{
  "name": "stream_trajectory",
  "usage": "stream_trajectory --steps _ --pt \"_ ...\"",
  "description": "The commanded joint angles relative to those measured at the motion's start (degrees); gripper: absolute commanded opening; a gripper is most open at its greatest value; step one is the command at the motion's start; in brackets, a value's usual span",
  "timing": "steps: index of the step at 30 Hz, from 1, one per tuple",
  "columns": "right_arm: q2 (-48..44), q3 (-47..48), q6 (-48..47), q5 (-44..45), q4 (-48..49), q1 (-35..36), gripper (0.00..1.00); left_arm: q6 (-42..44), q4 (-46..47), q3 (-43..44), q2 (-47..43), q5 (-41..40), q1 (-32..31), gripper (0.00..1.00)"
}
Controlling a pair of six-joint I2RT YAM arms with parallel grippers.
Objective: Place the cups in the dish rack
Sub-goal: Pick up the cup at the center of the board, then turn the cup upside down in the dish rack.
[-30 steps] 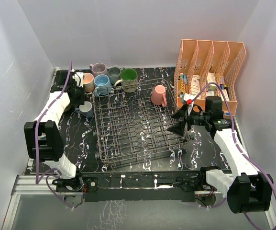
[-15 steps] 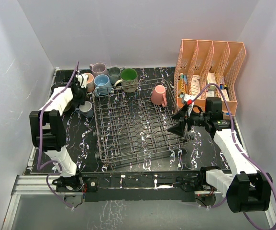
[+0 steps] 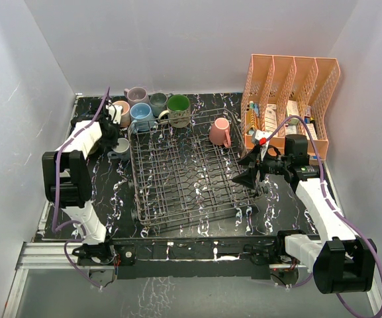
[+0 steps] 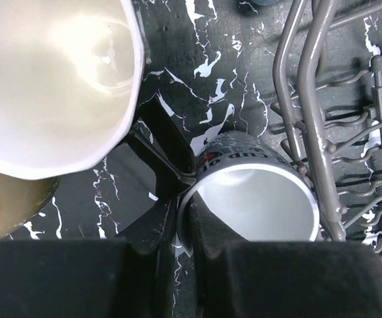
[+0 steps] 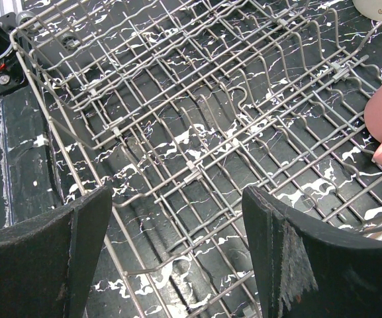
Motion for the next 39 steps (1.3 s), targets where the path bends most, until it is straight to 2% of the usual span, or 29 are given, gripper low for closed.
stream_trajectory --steps 1,9,13,19,26,29,34,36,39 --pt "-0.18 -0.41 0.35 -1.19 2.71 -0.27 0.82 -1.66 0.39 -3.99 -4.72 -3.17 0.42 0.00" --pt "-0.42 -0.51 0.44 -3.72 1.64 -0.44 0.82 -7.82 4.74 -16.01 -22.49 -11.18 0.92 0.00" --pt "-0.43 -0.30 0.44 -5.37 1.17 -0.45 0.82 -15.36 5.13 -20.11 -33.75 -12.56 1.07 0.00" --pt "-0.46 0.65 -0.12 -7.61 -0.06 -0.53 0.82 -26.28 4.71 -23.67 -47.11 -4.76 1.26 0.00" --pt "-0.61 3.11 -2.12 -10.55 -3.47 -0.53 0.82 -40.83 7.35 -23.17 -55.45 11.15 1.31 0.00" --pt "-0.60 5.55 -3.65 -11.74 -6.35 -0.48 0.82 -52.10 13.43 -26.06 -57.82 19.88 1.25 0.00" --pt "-1.08 11.20 -5.70 -14.35 -12.65 -0.51 0.81 -73.90 33.64 -35.91 -62.25 31.55 1.12 0.00" --pt "-2.05 13.65 -6.73 -14.59 -15.03 -0.52 0.81 -81.32 41.01 -39.92 -64.63 31.68 0.56 0.00" --pt "-3.30 16.60 -7.03 -14.83 -16.35 -0.53 0.81 -87.54 45.56 -41.78 -67.35 29.99 -0.75 0.00"
